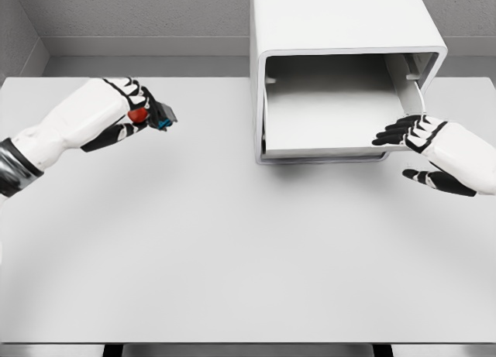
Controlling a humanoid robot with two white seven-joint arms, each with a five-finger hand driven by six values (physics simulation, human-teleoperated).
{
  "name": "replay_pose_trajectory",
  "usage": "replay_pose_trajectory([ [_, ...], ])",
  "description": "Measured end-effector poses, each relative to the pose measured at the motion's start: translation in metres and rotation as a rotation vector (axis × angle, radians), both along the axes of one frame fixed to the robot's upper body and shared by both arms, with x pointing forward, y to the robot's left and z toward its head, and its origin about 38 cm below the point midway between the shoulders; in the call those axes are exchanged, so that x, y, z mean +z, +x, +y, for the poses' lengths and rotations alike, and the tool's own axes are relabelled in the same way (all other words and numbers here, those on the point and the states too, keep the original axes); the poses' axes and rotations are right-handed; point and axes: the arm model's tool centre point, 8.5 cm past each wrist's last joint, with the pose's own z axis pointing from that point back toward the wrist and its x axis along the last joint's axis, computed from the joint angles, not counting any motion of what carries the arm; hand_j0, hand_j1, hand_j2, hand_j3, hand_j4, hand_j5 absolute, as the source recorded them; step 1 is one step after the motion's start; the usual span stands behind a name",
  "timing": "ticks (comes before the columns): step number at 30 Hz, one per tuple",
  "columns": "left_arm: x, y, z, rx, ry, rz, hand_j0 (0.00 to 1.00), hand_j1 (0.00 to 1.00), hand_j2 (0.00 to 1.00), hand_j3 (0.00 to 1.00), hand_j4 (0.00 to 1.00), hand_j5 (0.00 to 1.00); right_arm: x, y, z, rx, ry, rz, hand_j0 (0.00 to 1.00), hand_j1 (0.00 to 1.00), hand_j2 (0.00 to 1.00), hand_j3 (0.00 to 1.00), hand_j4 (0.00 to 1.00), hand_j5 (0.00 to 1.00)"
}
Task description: Slide open multi-storey tabletop storage cabinets and put open load switch and slide close multi-storey tabletop storage cabinets
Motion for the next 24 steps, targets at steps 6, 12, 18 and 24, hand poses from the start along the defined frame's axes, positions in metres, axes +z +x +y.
replay_pose_trajectory([
  [6, 0.005, -0.003, -0.003, -0.022, -0.024, -0.012, 0.36, 0.36, 0.36, 0.36, 0.36, 0.36, 0.007, -0.001, -0.010, -0.028, 0.006, -0.014, 0.80, 0.80, 0.80, 0.80, 0.80, 0.80],
  [12, 0.008, -0.003, -0.012, -0.047, -0.072, -0.020, 0.36, 0.36, 0.36, 0.36, 0.36, 0.36, -0.004, -0.014, -0.025, -0.073, 0.012, 0.028, 0.80, 0.80, 0.80, 0.80, 0.80, 0.80],
  [18, 0.012, -0.001, -0.020, -0.065, -0.102, -0.033, 0.36, 0.36, 0.36, 0.36, 0.36, 0.36, -0.005, -0.023, -0.042, -0.128, 0.019, 0.036, 0.80, 0.80, 0.80, 0.80, 0.80, 0.80],
  [24, 0.018, 0.002, -0.037, -0.100, -0.143, -0.052, 0.36, 0.36, 0.36, 0.36, 0.36, 0.36, 0.004, -0.023, -0.051, -0.155, 0.020, 0.009, 0.81, 0.81, 0.81, 0.81, 0.81, 0.81],
])
